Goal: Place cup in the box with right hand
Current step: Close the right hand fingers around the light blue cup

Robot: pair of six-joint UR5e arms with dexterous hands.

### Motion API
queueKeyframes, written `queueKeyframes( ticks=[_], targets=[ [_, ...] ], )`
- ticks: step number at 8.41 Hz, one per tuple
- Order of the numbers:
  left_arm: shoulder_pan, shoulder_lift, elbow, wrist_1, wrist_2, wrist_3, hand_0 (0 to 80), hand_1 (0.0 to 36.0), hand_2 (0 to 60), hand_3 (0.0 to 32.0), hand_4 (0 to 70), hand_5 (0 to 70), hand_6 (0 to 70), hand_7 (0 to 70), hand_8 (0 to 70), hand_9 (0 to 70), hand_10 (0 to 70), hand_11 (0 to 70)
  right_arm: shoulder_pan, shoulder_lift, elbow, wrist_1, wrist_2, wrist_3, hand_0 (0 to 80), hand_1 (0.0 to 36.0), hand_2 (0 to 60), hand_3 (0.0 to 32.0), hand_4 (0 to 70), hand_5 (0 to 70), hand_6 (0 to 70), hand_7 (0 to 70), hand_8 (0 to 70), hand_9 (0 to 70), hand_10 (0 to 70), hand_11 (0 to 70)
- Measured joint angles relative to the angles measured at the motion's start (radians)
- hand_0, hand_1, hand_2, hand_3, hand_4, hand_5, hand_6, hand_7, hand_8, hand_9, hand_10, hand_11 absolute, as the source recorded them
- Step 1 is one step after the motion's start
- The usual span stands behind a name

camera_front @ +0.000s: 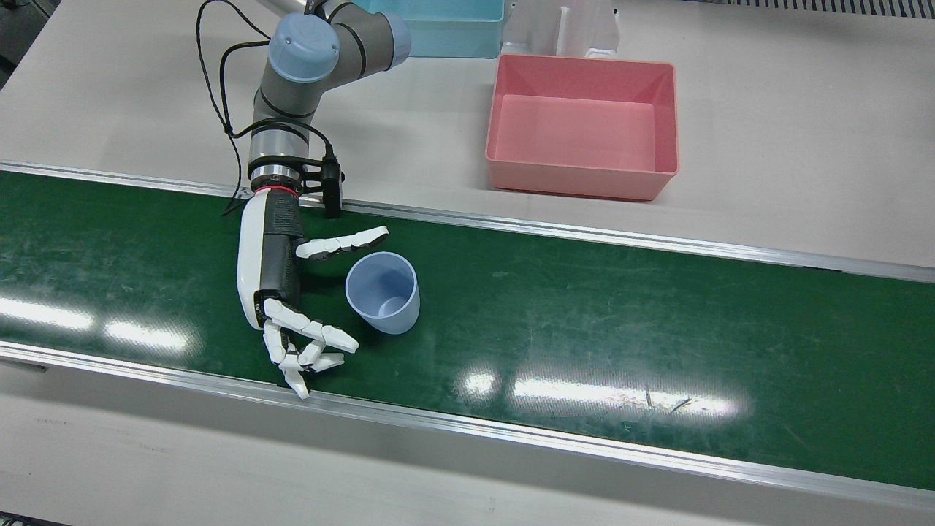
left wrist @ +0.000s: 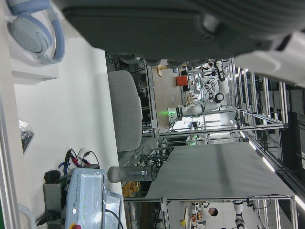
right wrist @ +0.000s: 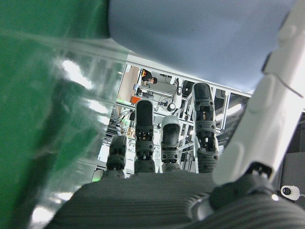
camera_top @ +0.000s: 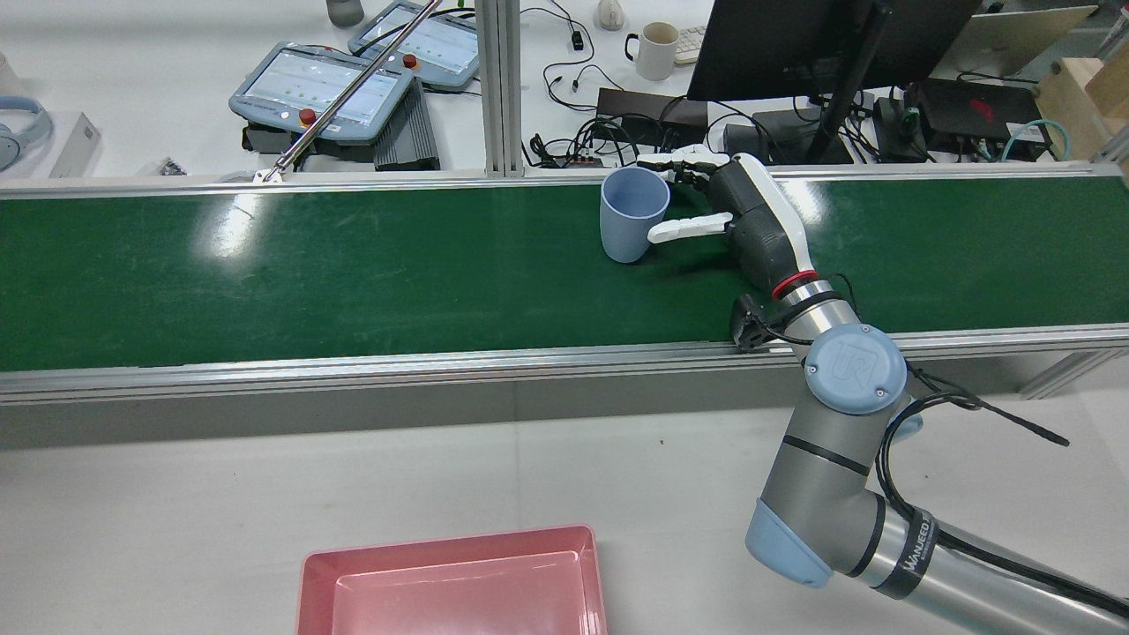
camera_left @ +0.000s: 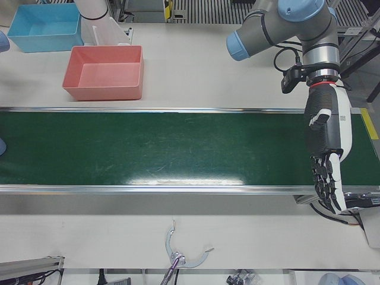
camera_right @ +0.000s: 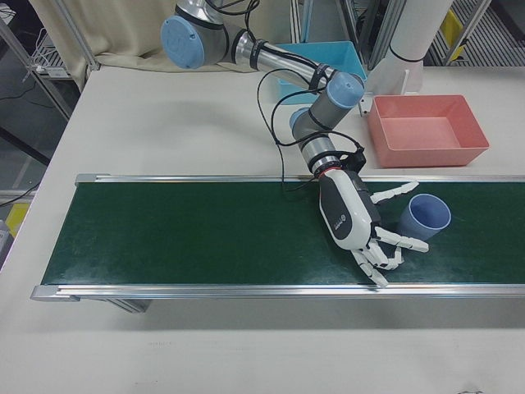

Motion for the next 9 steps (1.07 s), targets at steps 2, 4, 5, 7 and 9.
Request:
queueKeyframes(
  ticks=[2,4,5,7,9],
  targets=[
    [0.000,0.000,0.000,0.000,0.000,0.000,0.0,0.0,0.0,0.0,0.0,0.0,0.0,0.0,0.0,0.0,0.0,0.0,-0.003,0.000,0.000,0.000,0.000,-0.004,50.0,7.4,0.0,6.4,30.3,6.0,14.3,70.0,26.2,39.1,11.1,16.2],
    [0.000,0.000,0.000,0.000,-0.001,0.000,0.0,0.0,0.0,0.0,0.0,0.0,0.0,0.0,0.0,0.0,0.0,0.0,-0.004,0.000,0.000,0.001,-0.001,-0.006,50.2,7.5,0.0,6.4,30.5,6.0,14.2,70.0,26.0,38.8,11.0,16.1],
    [0.000,0.000,0.000,0.000,-0.001,0.000,0.0,0.0,0.0,0.0,0.0,0.0,0.0,0.0,0.0,0.0,0.0,0.0,-0.004,0.000,0.000,0.001,-0.003,-0.006,50.2,7.6,0.0,6.6,30.4,6.0,14.2,70.0,26.0,38.9,11.0,16.0],
    [0.000,0.000,0.000,0.000,-0.001,0.000,0.0,0.0,0.0,0.0,0.0,0.0,0.0,0.0,0.0,0.0,0.0,0.0,-0.005,0.000,0.000,0.000,-0.004,-0.006,50.7,8.0,0.0,6.6,30.5,6.2,14.2,70.0,26.2,39.1,10.8,15.8],
    [0.000,0.000,0.000,0.000,0.000,0.000,0.0,0.0,0.0,0.0,0.0,0.0,0.0,0.0,0.0,0.0,0.0,0.0,-0.005,-0.001,0.000,-0.001,-0.005,-0.006,51.1,8.6,0.0,6.4,30.7,6.4,14.3,70.0,26.3,39.3,10.9,16.0]
  ],
)
